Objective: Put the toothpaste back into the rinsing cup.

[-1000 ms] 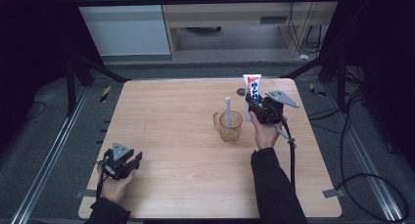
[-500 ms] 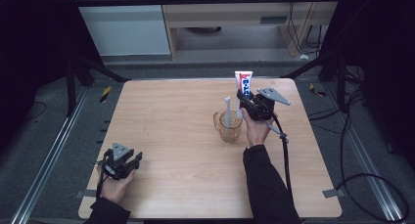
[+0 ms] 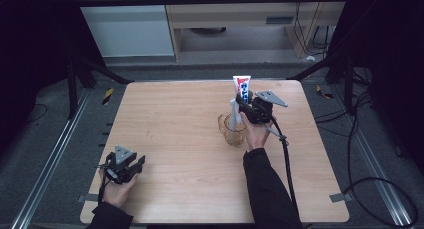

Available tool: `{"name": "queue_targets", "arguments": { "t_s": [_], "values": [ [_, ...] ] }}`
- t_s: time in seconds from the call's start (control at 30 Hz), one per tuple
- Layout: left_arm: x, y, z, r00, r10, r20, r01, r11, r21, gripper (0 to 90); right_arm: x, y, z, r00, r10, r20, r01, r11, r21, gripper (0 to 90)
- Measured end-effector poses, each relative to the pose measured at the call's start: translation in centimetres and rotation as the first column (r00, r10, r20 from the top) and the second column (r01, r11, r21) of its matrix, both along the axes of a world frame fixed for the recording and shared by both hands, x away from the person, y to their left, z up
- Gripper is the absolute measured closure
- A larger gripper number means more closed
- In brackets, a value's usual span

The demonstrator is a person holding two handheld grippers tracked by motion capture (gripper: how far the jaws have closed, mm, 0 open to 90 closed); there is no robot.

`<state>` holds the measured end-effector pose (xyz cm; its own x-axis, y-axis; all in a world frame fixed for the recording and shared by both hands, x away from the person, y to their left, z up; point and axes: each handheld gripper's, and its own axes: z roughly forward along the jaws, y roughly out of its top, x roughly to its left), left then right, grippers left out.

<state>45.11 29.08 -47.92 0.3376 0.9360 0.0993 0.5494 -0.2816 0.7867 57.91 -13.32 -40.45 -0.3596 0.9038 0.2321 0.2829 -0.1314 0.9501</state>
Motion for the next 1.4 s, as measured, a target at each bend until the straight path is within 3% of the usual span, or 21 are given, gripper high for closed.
{"name": "queue_targets", "arguments": {
  "t_s": [0.8, 0.97, 1.4],
  "values": [
    [0.0, 0.0, 0.0, 1.0, -0.001, -0.001, 0.001, 1.0, 0.004, 62.3, 0.3, 0.7, -1.3, 0.9942, 0.047, -0.097, -0.057, 0.9925, -0.108, 64.9],
    [0.0, 0.0, 0.0, 1.0, 0.0, -0.001, 0.0, 1.0, 0.004, 62.3, 0.0, 0.9, -1.1, 0.9902, 0.072, -0.12, -0.089, 0.9848, -0.149, 63.5],
    [0.1, 0.0, -0.1, 1.0, 0.0, -0.004, 0.0, 1.0, 0.004, 62.4, -0.9, 0.1, -1.3, 0.982, 0.103, -0.158, -0.129, 0.9773, -0.168, 60.7]
  ]
}}
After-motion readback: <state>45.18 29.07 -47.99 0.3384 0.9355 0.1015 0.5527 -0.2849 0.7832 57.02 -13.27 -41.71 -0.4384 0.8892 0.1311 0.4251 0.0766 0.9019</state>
